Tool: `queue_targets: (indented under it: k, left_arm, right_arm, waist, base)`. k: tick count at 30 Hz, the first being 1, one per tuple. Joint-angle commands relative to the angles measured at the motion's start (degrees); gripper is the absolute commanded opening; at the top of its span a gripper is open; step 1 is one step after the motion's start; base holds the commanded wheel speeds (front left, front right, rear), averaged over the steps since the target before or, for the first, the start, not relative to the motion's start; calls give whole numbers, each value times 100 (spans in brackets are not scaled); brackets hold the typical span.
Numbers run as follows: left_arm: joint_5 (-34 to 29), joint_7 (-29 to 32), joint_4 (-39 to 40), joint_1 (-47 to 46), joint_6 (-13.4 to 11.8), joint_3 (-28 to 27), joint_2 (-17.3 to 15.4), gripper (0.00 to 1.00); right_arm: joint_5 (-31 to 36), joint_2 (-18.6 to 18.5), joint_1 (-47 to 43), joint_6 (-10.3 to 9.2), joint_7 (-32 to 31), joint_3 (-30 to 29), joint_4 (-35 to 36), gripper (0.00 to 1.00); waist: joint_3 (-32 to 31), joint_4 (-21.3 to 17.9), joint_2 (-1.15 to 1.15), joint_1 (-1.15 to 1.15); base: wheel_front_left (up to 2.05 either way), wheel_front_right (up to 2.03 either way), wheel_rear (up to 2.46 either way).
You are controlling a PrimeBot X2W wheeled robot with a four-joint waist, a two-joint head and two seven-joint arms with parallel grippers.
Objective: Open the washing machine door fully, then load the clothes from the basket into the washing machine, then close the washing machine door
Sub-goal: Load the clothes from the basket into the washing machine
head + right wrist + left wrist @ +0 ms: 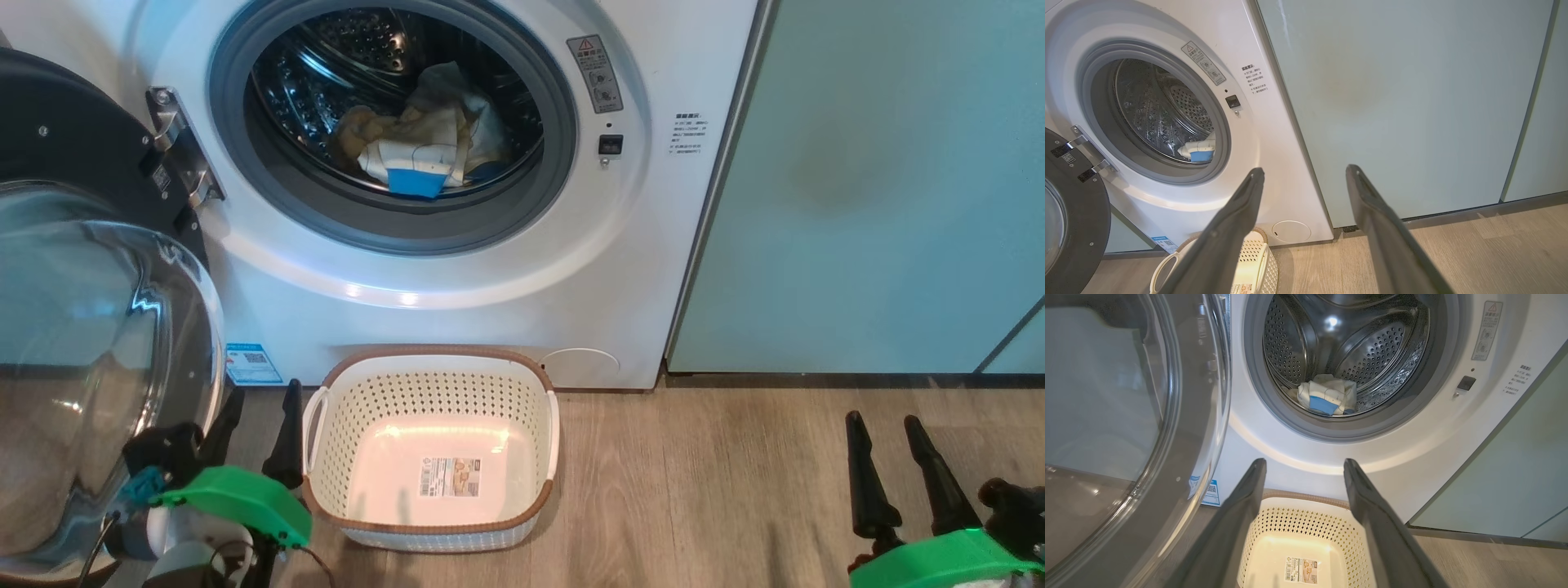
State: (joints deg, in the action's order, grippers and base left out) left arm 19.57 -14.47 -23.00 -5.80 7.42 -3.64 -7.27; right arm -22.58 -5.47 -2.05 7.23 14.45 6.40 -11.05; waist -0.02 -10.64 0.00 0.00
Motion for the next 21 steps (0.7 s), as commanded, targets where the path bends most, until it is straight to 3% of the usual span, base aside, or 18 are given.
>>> queue_targets:
  k: [1,21]
  left_arm:
    - [-18,-52,152,-226,6,-243,-106,100]
    - [12,-52,153,-220,6,-291,-72,100]
  right_arm:
    - [49,-145,99,25,55,118,209,100]
    - [32,-139,94,25,55,112,207,100]
  waist:
    - [-4,1,0,0]
    - [-33,-1,0,0]
  base:
    - [0,0,0]
    - [0,0,0]
